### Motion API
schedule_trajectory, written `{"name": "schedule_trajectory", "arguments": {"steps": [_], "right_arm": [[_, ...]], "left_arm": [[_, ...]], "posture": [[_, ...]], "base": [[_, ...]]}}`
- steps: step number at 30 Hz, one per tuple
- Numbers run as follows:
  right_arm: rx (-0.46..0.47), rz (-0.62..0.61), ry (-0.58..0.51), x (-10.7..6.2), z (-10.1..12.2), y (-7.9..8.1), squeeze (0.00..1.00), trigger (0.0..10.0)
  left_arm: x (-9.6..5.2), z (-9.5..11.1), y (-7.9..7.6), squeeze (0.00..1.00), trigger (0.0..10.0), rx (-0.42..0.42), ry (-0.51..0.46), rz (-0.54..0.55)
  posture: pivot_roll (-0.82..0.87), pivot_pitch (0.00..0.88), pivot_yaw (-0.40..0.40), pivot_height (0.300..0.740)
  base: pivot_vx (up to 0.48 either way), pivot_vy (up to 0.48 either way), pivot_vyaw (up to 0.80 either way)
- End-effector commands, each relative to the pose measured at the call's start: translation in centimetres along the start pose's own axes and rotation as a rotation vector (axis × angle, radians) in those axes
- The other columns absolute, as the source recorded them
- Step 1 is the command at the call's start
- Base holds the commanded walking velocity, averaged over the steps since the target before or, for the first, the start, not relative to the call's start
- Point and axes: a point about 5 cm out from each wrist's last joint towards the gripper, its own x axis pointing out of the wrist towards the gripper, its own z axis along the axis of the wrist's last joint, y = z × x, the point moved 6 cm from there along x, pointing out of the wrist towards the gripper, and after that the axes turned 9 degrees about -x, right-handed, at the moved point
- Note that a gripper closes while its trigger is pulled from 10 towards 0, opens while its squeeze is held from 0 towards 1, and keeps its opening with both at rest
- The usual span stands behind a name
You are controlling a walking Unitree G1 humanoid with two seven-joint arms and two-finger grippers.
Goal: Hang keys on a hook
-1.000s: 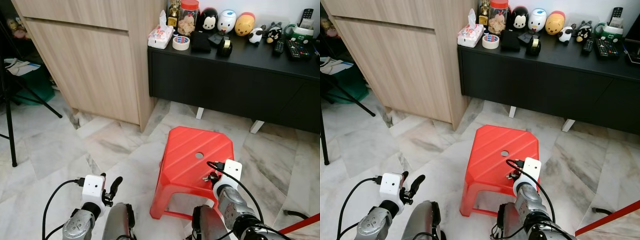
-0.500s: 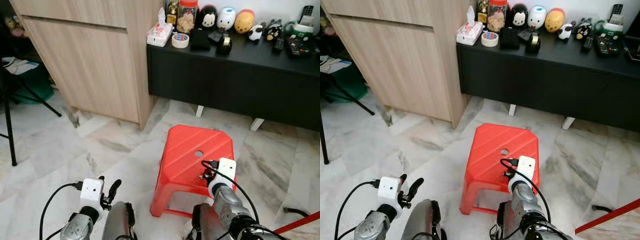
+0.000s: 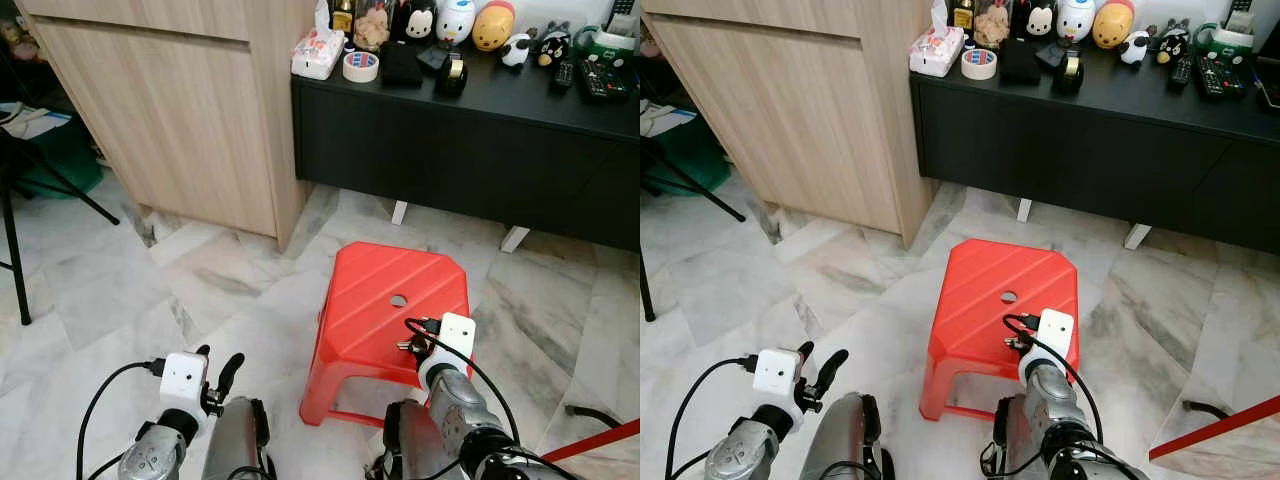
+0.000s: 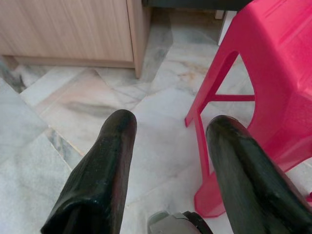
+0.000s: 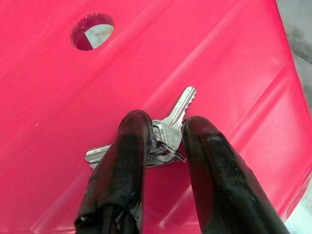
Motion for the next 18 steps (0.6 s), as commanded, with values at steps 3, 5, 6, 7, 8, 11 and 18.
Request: {"name": "schedule_trajectory", "arguments": {"steps": [3,5,6,7,8,11,18], "right_arm": [[0.014,-0.004,0.002,-0.02,-0.12,-0.07,0.00,0.1],[0.016,-0.003,-0.003,-0.03,-0.06,-0.08,0.00,0.2],[0.017,-0.006,-0.010,-0.03,0.05,-0.14,0.00,0.0],[0.018,-0.006,-0.013,-0.03,0.11,-0.13,0.00,0.0],[0.019,-0.004,-0.018,-0.02,0.21,-0.10,0.00,0.0],[0.022,-0.004,-0.026,-0.03,0.33,-0.08,0.00,0.0],[0.024,-0.002,-0.034,-0.08,0.32,0.08,0.00,0.0]], "left_arm": [[-0.22,-0.38,0.07,0.00,10.0,0.008,0.028,0.007],[-0.15,-0.29,0.08,0.00,10.0,0.008,0.027,0.007],[-0.08,-0.22,0.10,0.00,10.0,0.009,0.027,0.008],[-0.02,-0.17,0.12,0.00,10.0,0.009,0.027,0.009],[0.05,-0.08,0.14,0.00,10.0,0.010,0.026,0.010],[0.14,0.01,0.13,0.00,10.0,0.011,0.026,0.010],[0.36,0.08,-0.04,0.00,10.0,0.017,0.029,0.005]], "posture": [[0.11,0.190,-0.019,0.587],[0.11,0.190,-0.019,0.587],[0.11,0.186,-0.018,0.587],[0.11,0.184,-0.018,0.587],[0.11,0.184,-0.017,0.587],[0.11,0.181,-0.016,0.587],[0.11,0.171,-0.015,0.587]], "base": [[0.000,0.000,0.00],[0.000,0.000,0.00],[0.000,0.000,0.00],[0.000,0.000,0.00],[0.000,0.000,0.00],[0.000,0.000,0.00],[0.000,0.000,0.00]]}}
